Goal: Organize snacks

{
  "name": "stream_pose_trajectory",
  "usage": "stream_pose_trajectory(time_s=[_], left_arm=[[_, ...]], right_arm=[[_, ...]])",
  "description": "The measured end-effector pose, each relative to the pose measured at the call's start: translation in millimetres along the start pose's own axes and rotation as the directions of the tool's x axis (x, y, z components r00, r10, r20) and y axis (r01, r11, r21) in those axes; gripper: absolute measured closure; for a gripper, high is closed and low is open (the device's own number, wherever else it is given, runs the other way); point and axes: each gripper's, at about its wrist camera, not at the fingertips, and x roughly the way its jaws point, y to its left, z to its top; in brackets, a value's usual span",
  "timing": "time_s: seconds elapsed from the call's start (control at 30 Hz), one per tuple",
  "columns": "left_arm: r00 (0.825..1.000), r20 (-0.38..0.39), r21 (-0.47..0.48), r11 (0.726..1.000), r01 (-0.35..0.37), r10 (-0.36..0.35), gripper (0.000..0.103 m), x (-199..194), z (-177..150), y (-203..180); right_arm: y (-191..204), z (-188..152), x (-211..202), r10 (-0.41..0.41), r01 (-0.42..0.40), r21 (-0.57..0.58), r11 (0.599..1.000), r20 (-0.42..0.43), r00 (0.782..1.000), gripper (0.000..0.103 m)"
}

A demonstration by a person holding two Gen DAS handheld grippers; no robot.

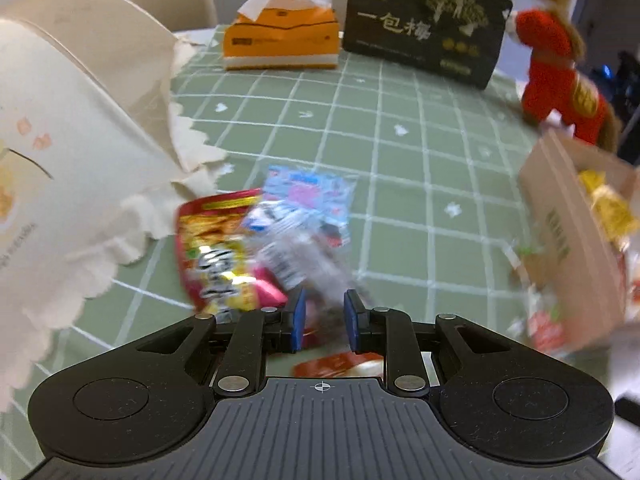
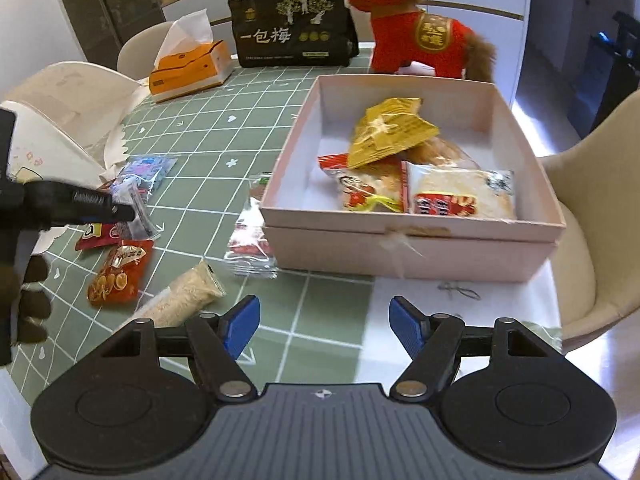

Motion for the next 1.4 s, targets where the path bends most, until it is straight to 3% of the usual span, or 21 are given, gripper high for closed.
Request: stream_pose_trajectory(time_s=[0.03,0.2,0.3,0.37,0.43,0.53,0.6,0.67,0.73,0.83,0.97,1.1,1.23,1.4], left_arm=[[1.000,0.000,0.000,1.000,-0.018,0.018,0.072,0,-2,6],[0.999,-0.015,-0.107,0.994,-0.034,0.033,0.076,0,0,42],[0.991,-0.041,-0.213,0.970,0.114,-0.126,0.074,2,-1,58],[0.967,-0.063,-0.250,0.942,0.225,-0.248,0.074,5,-2,60],[0.954,-0.053,-0.256,0.927,0.274,-0.296,0.074,2,-3,58],[0.967,0.001,-0.326,0.914,0.243,-0.257,0.074,-8,-2,65],[0.978,0.023,-0.413,0.889,0.196,-0.205,0.074,-13,-3,73],[0.979,0.002,-0.482,0.858,0.180,-0.204,0.074,-14,-4,80],[0.973,-0.014,-0.503,0.843,0.190,-0.228,0.074,-11,-4,77],[0.971,-0.046,-0.499,0.848,0.180,-0.234,0.074,0,2,65],[0.985,-0.086,-0.434,0.896,0.097,-0.148,0.073,17,12,39],[0.989,-0.094,-0.327,0.942,0.079,-0.116,0.066,27,19,10],[0.992,-0.107,-0.202,0.978,0.050,-0.073,0.049,30,23,-21],[0.993,-0.116,0.023,1.000,-0.009,0.011,0.045,35,23,-54]], right_arm=[[2,0,2,0.004,-0.004,-0.001,1.000,-0.003,1.000,0.031],[8,-2,2,0.019,-0.019,-0.018,1.000,-0.009,1.000,0.031],[7,-6,0,0.023,-0.023,-0.005,1.000,-0.012,1.000,0.031],[4,-9,-1,0.024,-0.024,0.006,1.000,-0.018,1.000,0.031],[1,-13,-4,0.026,-0.026,0.013,1.000,-0.017,1.000,0.031],[-5,-19,-8,0.023,-0.023,0.020,1.000,-0.011,1.000,0.030],[-9,-22,-9,0.021,-0.020,0.033,0.999,-0.013,1.000,0.028],[-14,-27,-8,0.024,-0.023,0.055,0.998,-0.024,0.999,0.028],[-17,-33,-7,0.032,-0.029,0.079,0.996,-0.030,0.999,0.028],[-18,-43,-7,0.039,-0.034,0.099,0.994,-0.043,0.998,0.028],[-18,-58,-10,0.036,-0.029,0.116,0.993,-0.060,0.998,0.028],[-19,-70,-17,0.008,-0.002,0.107,0.994,-0.057,0.998,0.027],[-20,-75,-20,-0.004,0.009,0.092,0.996,-0.050,0.999,0.025],[-11,-77,-18,-0.033,0.036,0.062,0.997,-0.048,0.998,0.021]])
